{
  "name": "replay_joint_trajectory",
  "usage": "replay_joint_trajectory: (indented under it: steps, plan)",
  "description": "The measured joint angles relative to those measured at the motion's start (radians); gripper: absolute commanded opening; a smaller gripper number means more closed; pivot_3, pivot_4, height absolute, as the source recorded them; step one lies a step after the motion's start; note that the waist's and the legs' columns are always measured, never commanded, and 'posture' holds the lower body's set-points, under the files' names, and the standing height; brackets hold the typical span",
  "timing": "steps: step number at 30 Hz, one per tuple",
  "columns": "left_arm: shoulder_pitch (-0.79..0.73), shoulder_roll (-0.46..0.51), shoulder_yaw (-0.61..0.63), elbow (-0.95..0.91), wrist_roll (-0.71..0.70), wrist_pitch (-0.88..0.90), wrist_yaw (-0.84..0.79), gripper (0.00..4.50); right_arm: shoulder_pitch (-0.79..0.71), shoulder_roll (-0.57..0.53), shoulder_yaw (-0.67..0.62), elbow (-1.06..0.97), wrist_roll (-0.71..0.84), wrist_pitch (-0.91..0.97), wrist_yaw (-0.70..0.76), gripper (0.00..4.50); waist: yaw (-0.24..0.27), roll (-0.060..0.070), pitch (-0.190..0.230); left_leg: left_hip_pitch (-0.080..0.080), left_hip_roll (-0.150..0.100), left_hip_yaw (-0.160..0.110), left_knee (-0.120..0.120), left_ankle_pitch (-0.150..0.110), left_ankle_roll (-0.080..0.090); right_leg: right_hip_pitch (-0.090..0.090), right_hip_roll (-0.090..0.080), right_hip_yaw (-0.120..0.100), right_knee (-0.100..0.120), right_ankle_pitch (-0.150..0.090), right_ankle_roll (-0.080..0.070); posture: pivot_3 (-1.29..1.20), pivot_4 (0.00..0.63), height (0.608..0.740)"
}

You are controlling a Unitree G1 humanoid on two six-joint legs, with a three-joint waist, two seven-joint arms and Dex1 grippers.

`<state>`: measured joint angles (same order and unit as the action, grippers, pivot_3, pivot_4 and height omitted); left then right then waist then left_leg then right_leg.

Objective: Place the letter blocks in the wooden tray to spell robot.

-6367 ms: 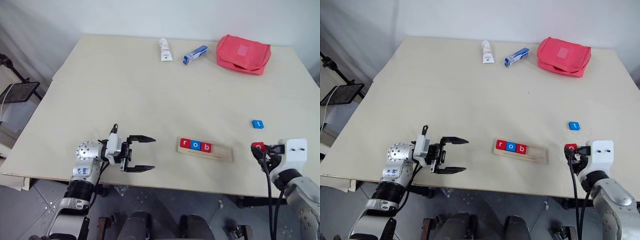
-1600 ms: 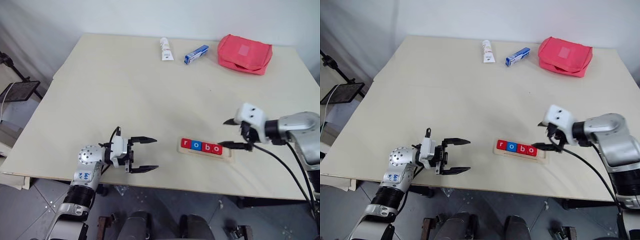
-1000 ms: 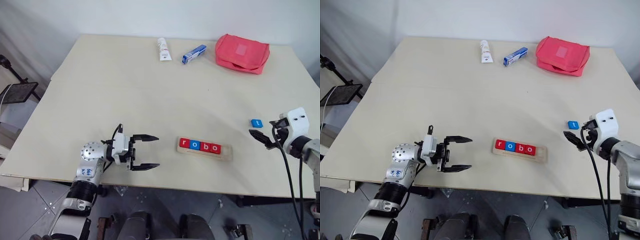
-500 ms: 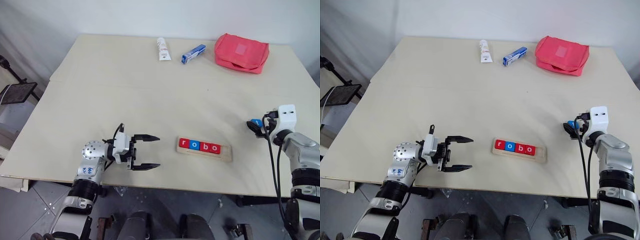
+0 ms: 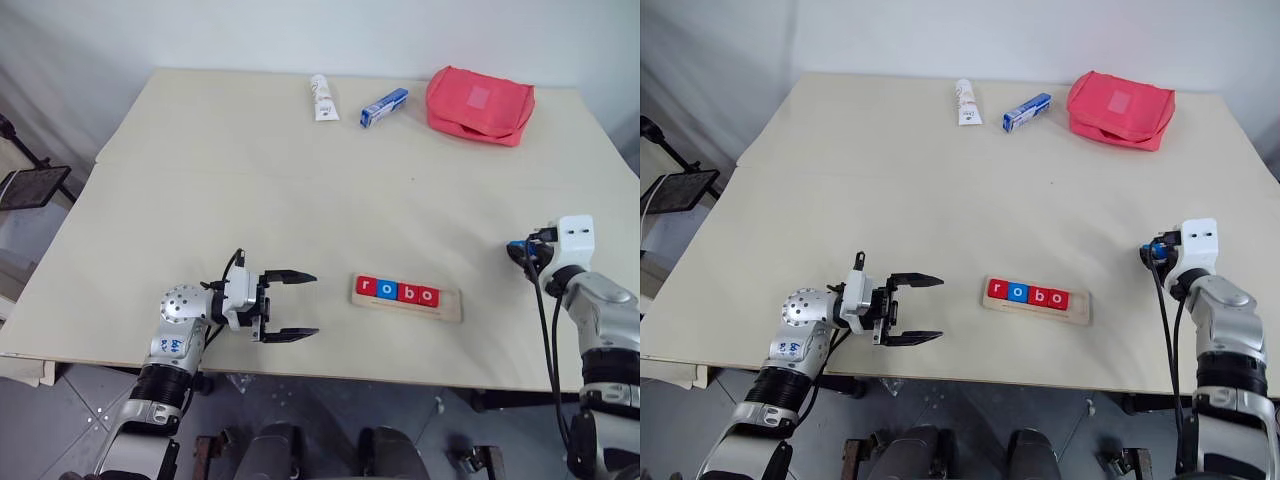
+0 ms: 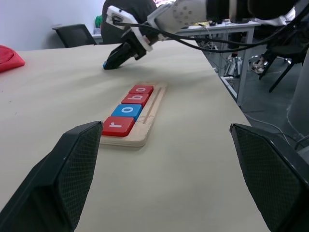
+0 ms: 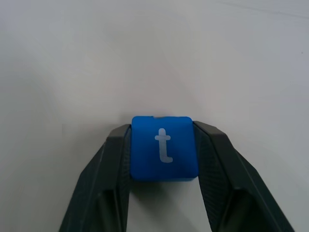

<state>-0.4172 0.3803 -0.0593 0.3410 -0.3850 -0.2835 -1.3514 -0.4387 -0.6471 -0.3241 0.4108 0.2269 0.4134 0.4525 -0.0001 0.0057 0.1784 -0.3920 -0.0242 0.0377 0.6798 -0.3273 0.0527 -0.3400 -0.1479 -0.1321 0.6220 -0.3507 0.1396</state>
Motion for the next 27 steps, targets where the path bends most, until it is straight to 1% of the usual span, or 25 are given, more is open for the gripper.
replay_joint_trajectory:
  steps: [3, 6, 9, 10, 13, 16, 24, 27]
  plan:
    - [-0.006, -0.001, -0.002, 0.005, -0.001, -0.001, -0.006, 4.5, 0.091, 0.02, -0.031, -0.221, 0.035, 0.101, -0.044, 1.48, 0.001, 0.0, 0.0, 0.0, 0.0, 0.0, 0.0, 0.0, 0.0, 0.0, 0.0, 0.0, 0.0, 0.0, 0.0, 0.0, 0.15, 0.74]
    - [-0.012, -0.002, 0.001, 0.028, -0.003, -0.008, -0.032, 4.5, 0.291, 0.109, -0.076, -0.613, 0.105, 0.247, -0.117, 1.48, 0.014, 0.001, 0.0, 0.0, 0.001, -0.003, -0.001, -0.001, -0.002, -0.001, 0.001, 0.001, 0.002, 0.0, 0.0, 0.0, 0.15, 0.74]
    - [-0.026, -0.008, 0.0, 0.046, -0.003, -0.016, -0.053, 4.5, 0.397, 0.175, -0.085, -0.813, 0.145, 0.359, -0.182, 1.48, 0.021, 0.001, 0.0, 0.001, -0.001, 0.0, -0.001, 0.0, -0.001, -0.001, 0.0, 0.001, 0.001, 0.0, 0.0, 0.0, 0.15, 0.74]
    - [-0.031, -0.007, 0.001, 0.057, -0.003, -0.019, -0.058, 4.5, 0.419, 0.19, -0.089, -0.85, 0.153, 0.377, -0.194, 1.48, 0.022, 0.001, 0.0, 0.001, -0.001, 0.0, 0.0, 0.0, -0.001, 0.0, 0.0, 0.002, 0.0, 0.0, 0.0, 0.0, 0.15, 0.74]
    - [-0.049, -0.01, 0.001, 0.089, -0.003, -0.026, -0.072, 4.5, 0.48, 0.233, -0.1, -0.919, 0.159, 0.397, -0.225, 1.48, 0.023, 0.001, 0.0, 0.001, -0.001, 0.0, 0.0, 0.0, -0.001, 0.0, 0.001, 0.002, 0.0, 0.0, 0.0, 0.0, 0.15, 0.74]
    - [-0.065, -0.017, 0.001, 0.114, -0.002, -0.035, -0.082, 4.5, 0.507, 0.262, -0.113, -0.921, 0.16, 0.399, -0.247, 1.48, 0.023, 0.001, 0.0, 0.001, -0.001, 0.001, 0.0, 0.0, -0.001, 0.0, 0.001, 0.003, 0.0, 0.0, 0.0, 0.0, 0.15, 0.74]
    - [-0.086, -0.025, 0.001, 0.14, -0.002, -0.048, -0.092, 4.5, 0.528, 0.269, -0.116, -0.915, 0.157, 0.389, -0.26, 1.48, 0.022, 0.002, 0.0, 0.002, -0.001, 0.001, -0.001, 0.0, -0.001, 0.0, 0.001, 0.002, 0.001, 0.0, 0.0, 0.0, 0.15, 0.74]
    - [-0.086, -0.025, 0.001, 0.14, -0.002, -0.049, -0.092, 4.5, 0.538, 0.269, -0.116, -0.915, 0.157, 0.371, -0.259, 2.54, 0.022, 0.002, 0.0, 0.002, -0.001, 0.001, -0.001, 0.0, -0.001, 0.0, 0.001, 0.002, 0.001, 0.0, 0.0, 0.0, 0.15, 0.74]
